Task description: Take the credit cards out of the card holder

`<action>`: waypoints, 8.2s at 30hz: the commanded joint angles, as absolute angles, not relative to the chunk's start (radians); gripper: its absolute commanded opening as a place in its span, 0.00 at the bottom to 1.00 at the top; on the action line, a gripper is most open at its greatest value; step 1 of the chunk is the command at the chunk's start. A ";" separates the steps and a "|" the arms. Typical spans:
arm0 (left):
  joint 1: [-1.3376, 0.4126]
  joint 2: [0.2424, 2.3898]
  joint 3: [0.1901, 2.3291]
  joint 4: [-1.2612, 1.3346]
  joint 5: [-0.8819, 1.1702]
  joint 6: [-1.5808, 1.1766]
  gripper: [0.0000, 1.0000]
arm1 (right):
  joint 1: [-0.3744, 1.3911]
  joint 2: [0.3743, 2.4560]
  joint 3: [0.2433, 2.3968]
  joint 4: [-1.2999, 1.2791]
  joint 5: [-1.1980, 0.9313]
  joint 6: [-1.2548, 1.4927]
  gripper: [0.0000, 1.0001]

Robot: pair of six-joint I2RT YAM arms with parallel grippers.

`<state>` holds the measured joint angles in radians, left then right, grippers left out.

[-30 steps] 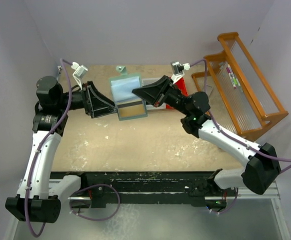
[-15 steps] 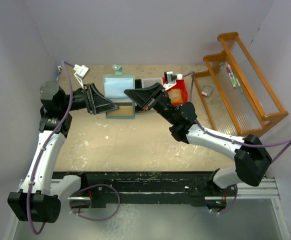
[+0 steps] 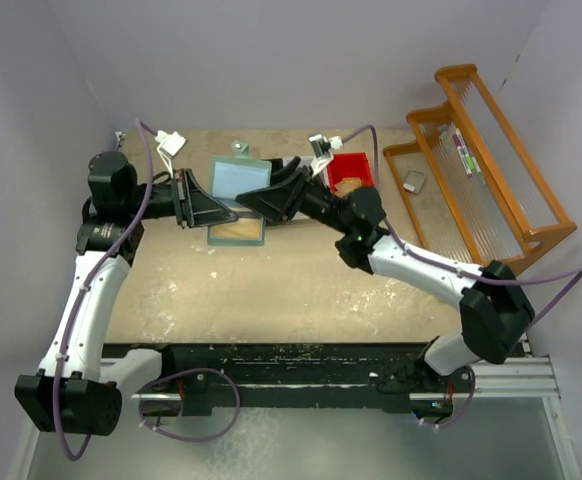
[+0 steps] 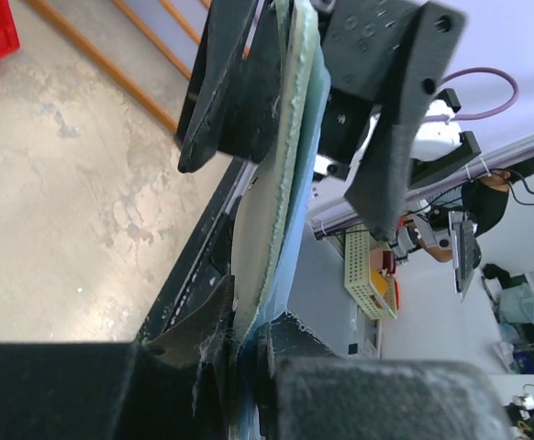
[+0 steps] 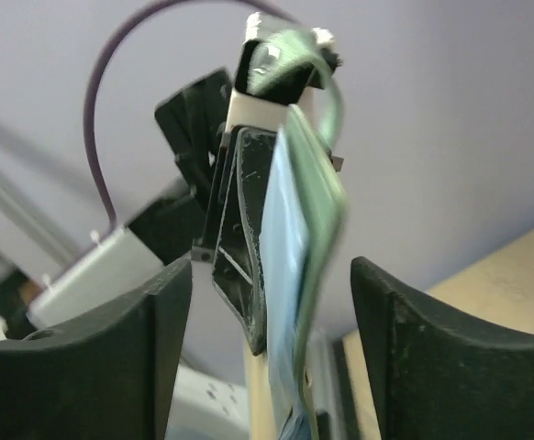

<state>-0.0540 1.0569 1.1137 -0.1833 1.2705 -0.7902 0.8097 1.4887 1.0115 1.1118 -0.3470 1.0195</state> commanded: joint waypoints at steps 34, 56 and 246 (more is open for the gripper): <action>-0.057 1.043 1.048 0.126 1.258 -1.011 0.70 | 0.802 1.339 0.886 1.208 -0.042 1.189 0.00; -0.044 1.136 1.247 -0.325 1.225 -0.689 0.00 | 0.709 1.441 0.879 1.256 -0.360 1.175 0.49; -0.089 1.068 1.133 -0.245 1.353 -0.673 0.05 | 0.773 1.550 1.100 0.907 -0.752 1.158 0.29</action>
<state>-0.0681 1.0607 1.0485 -0.1730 1.3895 -0.8028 0.7227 1.5093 1.0641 0.9333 -0.6991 1.1862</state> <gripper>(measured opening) 0.156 0.312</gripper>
